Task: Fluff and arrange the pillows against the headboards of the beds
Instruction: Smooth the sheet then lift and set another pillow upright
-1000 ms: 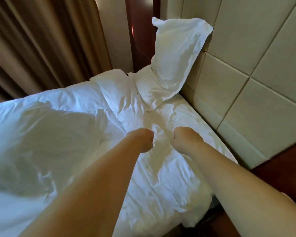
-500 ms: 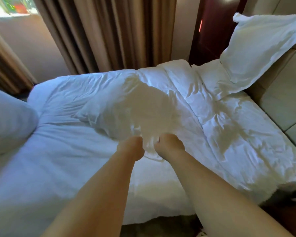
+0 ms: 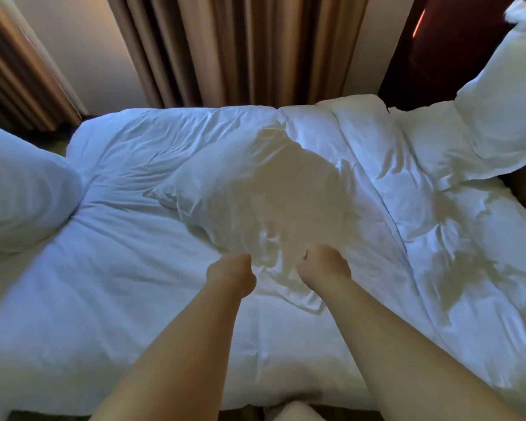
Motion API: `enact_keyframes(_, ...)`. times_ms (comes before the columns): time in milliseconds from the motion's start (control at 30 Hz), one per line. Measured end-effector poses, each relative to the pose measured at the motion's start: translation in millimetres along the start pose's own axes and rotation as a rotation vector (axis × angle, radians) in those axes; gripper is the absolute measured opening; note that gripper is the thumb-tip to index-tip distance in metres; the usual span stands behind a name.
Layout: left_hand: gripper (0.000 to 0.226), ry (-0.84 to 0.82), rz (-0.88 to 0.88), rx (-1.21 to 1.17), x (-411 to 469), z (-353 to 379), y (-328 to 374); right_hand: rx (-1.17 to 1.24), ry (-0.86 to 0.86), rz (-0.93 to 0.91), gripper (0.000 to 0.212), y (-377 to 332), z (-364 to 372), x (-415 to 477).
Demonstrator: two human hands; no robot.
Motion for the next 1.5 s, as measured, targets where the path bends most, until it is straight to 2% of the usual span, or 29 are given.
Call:
enact_keyframes(233,0.033,-0.211,-0.044,0.043,108.5,43.0,25.8,-0.011,-0.087,0.105,0.015,23.3,41.0,116.6)
enact_keyframes(267,0.037,-0.252,-0.067,0.027,122.7,53.1,30.7,-0.019,-0.106,0.12,0.022,27.0,49.6,132.2)
enact_keyframes(400,0.063,-0.365,-0.206,-0.145,167.9,98.3,55.7,-0.058,-0.254,0.185,0.076,36.8,96.9,179.8)
enact_keyframes(500,0.058,-0.363,-0.291,-0.211,185.0,125.6,70.5,-0.056,-0.354,0.18,0.088,33.7,130.6,194.9)
enact_keyframes(567,0.046,-0.304,-0.344,-0.219,192.2,138.0,70.0,-0.003,-0.422,0.185,0.083,28.4,150.7,197.5)
enact_keyframes(667,0.035,-0.251,-0.347,-0.22,200.6,153.5,59.3,0.055,-0.431,0.192,0.077,20.8,177.1,198.6)
enact_keyframes(833,0.029,-0.283,-0.237,-0.242,207.8,158.5,49.3,0.149,-0.321,0.307,0.029,13.2,198.7,200.9)
enact_keyframes(900,0.029,-0.322,-0.187,-0.274,206.0,153.2,45.7,0.178,-0.313,0.353,0.022,14.0,200.5,194.8)
enact_keyframes(1100,0.027,-0.351,-0.078,-0.3,172.7,122.1,28.5,0.087,-0.322,0.286,0.026,-11.7,173.1,168.8)
enact_keyframes(1267,0.028,-0.315,0.065,-0.187,106.6,101.8,-1.5,-0.132,-0.52,0.082,0.032,-36.3,141.5,99.0)
enact_keyframes(1367,0.027,-0.308,0.134,-0.116,48.4,99.1,-38.1,-0.079,-0.581,0.102,0.026,-49.5,133.1,19.2)
enact_keyframes(1500,0.023,-0.242,0.186,-0.051,-30.1,101.9,-98.1,0.022,-0.531,0.203,0.027,-75.6,140.0,-93.8)
Point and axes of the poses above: each hand's wrist, its own x-axis towards the middle knuckle, its own z-axis out of the palm, y = z × x, the point moved 3 cm from there along x, towards the middle knuckle, and after that the axes turned 14 degrees about y, right-handed, at the moved point
